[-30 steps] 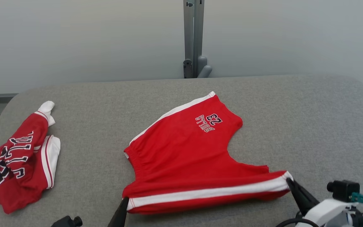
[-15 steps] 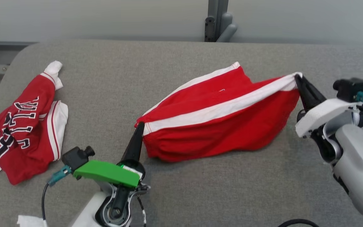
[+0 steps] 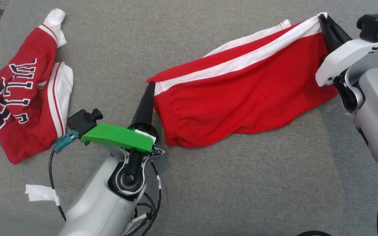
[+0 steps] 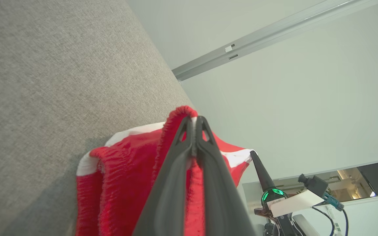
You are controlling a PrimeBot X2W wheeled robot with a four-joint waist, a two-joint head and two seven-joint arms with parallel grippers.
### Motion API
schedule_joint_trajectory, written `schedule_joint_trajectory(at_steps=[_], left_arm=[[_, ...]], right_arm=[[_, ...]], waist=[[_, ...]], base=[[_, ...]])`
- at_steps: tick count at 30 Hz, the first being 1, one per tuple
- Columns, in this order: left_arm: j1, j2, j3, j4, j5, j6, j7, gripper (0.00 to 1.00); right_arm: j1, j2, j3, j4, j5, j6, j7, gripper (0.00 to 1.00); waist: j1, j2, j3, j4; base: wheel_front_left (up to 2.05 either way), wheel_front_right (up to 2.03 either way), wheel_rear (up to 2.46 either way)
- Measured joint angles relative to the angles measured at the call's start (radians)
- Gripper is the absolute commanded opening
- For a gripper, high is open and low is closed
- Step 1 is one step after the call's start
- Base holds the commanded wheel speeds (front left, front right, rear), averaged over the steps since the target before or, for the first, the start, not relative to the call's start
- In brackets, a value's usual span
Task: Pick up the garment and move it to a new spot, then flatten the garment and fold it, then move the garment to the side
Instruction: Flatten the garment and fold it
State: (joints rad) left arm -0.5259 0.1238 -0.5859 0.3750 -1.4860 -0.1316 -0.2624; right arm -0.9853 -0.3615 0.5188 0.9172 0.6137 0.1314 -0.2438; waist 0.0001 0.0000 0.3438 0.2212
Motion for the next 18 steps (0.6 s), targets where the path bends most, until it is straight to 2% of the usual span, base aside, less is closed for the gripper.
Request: schedule_joint_trajectory(at_steps=[7,12,13,14,15,16,18], left_arm=[[-0.041,-0.051,0.059,0.022,0.049,0.000,0.000,0.00],[-0.046,-0.065,0.067,0.039,0.072,0.000,0.000,0.00],[-0.048,-0.069,0.070,0.044,0.074,0.000,0.000,0.11],[-0.051,-0.070,0.077,0.046,0.081,0.000,0.000,0.40],[-0.055,-0.071,0.087,0.047,0.095,0.000,0.000,1.00],[-0.058,-0.071,0.093,0.050,0.107,0.000,0.000,1.00],[-0.058,-0.072,0.094,0.061,0.134,0.000,-0.002,1.00]], right_arm=[[-0.106,0.010,0.029,0.087,-0.011,0.000,-0.005,0.00],[-0.140,0.015,0.040,0.144,-0.020,0.000,-0.009,0.00],[-0.145,0.016,0.040,0.152,-0.023,0.000,-0.010,0.00],[-0.148,0.018,0.038,0.160,-0.026,0.000,-0.011,0.31],[-0.149,0.022,0.037,0.166,-0.028,0.000,-0.013,0.49],[-0.149,0.029,0.033,0.172,-0.030,0.000,-0.013,1.00],[-0.148,0.040,0.027,0.177,-0.030,0.000,-0.016,1.00]], waist=[[0.0001,0.0000,0.093,0.049],[0.0001,0.0000,0.133,0.076],[0.0001,0.0000,0.138,0.081],[0.0001,0.0000,0.142,0.085],[0.0001,0.0000,0.144,0.089],[0.0001,0.0000,0.146,0.090],[0.0001,0.0000,0.143,0.090]], base=[[0.00,0.00,0.00],[0.00,0.00,0.00],[0.00,0.00,0.00],[0.00,0.00,0.00],[0.00,0.00,0.00],[0.00,0.00,0.00],[0.00,0.00,0.00]])
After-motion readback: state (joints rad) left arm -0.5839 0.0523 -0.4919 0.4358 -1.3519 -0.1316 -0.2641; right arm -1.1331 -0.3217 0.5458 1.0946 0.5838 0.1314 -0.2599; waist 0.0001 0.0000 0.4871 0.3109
